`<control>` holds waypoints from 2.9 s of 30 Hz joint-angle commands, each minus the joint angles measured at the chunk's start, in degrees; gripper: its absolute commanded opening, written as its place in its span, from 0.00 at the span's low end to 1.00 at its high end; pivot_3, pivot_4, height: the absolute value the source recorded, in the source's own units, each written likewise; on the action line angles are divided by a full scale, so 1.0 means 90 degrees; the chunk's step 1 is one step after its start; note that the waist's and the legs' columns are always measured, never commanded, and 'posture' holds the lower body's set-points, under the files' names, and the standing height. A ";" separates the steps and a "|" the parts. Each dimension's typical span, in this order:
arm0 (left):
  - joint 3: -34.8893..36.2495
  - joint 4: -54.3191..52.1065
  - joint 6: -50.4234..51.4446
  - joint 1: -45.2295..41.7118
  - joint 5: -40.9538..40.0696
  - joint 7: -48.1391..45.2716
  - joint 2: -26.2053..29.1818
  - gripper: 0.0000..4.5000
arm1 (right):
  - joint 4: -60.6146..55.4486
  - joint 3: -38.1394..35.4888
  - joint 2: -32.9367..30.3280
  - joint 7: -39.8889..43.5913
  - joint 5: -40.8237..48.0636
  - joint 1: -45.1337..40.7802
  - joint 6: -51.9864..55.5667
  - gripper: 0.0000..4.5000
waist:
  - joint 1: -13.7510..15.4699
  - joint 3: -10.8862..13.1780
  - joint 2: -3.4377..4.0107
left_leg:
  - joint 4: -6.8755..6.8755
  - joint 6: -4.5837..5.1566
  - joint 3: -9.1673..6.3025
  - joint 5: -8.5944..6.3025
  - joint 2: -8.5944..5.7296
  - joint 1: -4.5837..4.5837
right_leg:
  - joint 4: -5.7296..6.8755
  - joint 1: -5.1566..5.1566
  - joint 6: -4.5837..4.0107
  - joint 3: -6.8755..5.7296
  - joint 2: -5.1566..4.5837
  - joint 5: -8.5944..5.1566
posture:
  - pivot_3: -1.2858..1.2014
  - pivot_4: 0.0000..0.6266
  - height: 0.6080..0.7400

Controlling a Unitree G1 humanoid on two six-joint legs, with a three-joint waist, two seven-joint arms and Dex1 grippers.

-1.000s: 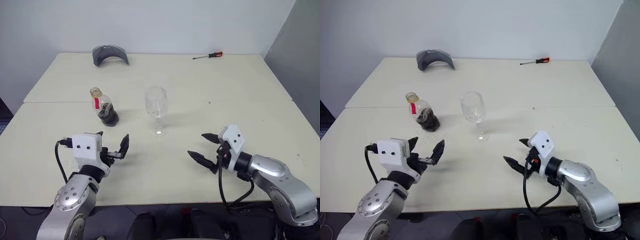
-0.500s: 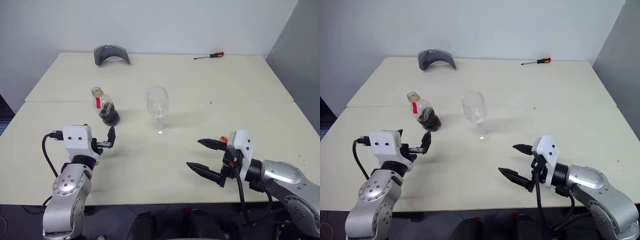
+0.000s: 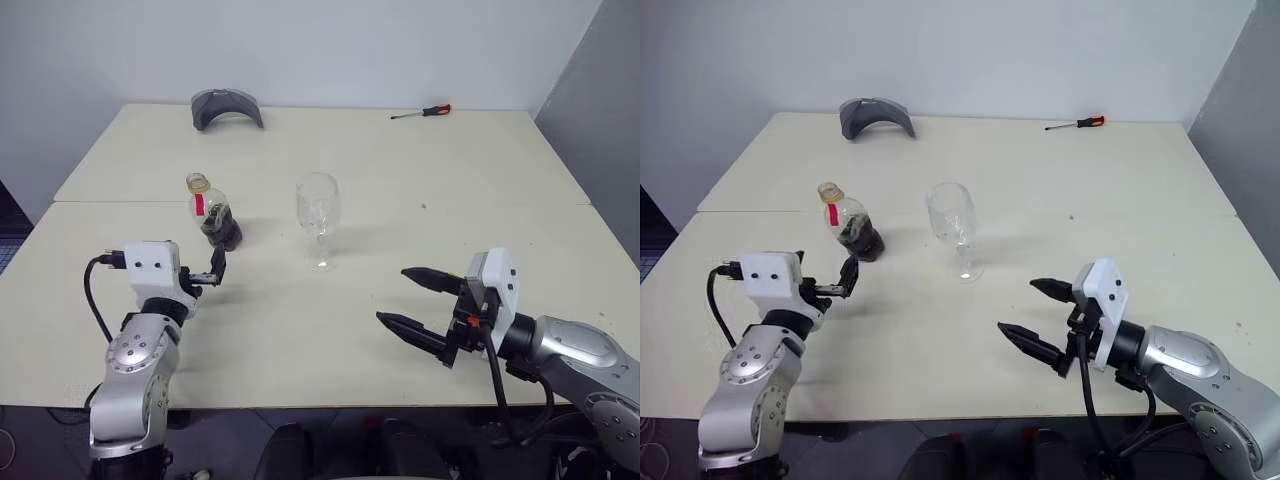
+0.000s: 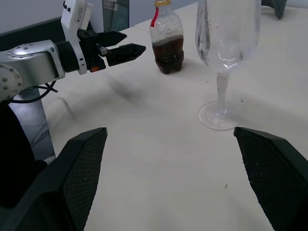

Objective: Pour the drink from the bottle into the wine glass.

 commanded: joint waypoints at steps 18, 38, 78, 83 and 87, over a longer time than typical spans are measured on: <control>0.0199 0.0850 -0.0280 -0.1042 -0.0075 -0.0419 0.0388 1.00 | -0.0023 0.0073 -0.0068 -0.0307 0.0187 -0.0134 -0.0324 1.00 | 0.0001 0.0000 -0.0001 | 0.0002 -0.0001 -0.0001 0.0001 0.0001 -0.0002 | 0.0000 -0.0001 0.0000 -0.0002 0.0000 0.0000 | 0.52 0.24 1.00; 0.0049 0.1444 -0.0548 -0.1197 -0.0054 -0.0937 0.0553 1.00 | 0.0148 0.0348 -0.0071 -0.0464 0.0057 -0.0567 -0.0390 1.00 | 0.0001 0.0000 0.0000 | 0.0003 -0.0002 -0.0001 0.0001 0.0002 -0.0003 | 0.0001 -0.0002 0.0000 -0.0002 0.0000 0.0000 | 0.52 0.24 1.00; -0.0423 0.6600 -0.3580 -0.3889 0.0434 -0.1832 0.0459 0.96 | 0.0178 0.0586 -0.0020 -0.0646 -0.0055 -0.0589 -0.0462 1.00 | 0.0001 0.0000 -0.0002 | 0.0010 -0.0002 -0.0002 0.0002 0.0000 -0.0010 | 0.0004 -0.0006 0.0000 -0.0009 -0.0001 0.0001 | 0.52 0.24 1.00; -0.0437 0.6813 -0.3717 -0.3945 0.0404 -0.1995 0.0421 0.66 | 0.0174 0.0484 -0.0072 -0.0609 -0.0011 -0.0543 -0.0468 1.00 | 0.0000 0.0000 -0.0002 | 0.0011 -0.0003 -0.0002 0.0002 0.0000 -0.0010 | 0.0004 -0.0007 0.0000 -0.0010 -0.0002 0.0001 | 0.52 0.24 1.00; -0.0437 0.6933 -0.3803 -0.4008 0.0386 -0.2047 0.0440 0.37 | 0.0163 0.0474 -0.0074 -0.0599 -0.0007 -0.0494 -0.0499 1.00 | 0.0000 -0.0001 -0.0002 | 0.0010 -0.0003 -0.0001 0.0002 0.0000 -0.0010 | 0.0004 -0.0007 0.0000 -0.0009 -0.0002 0.0001 | 0.52 0.24 1.00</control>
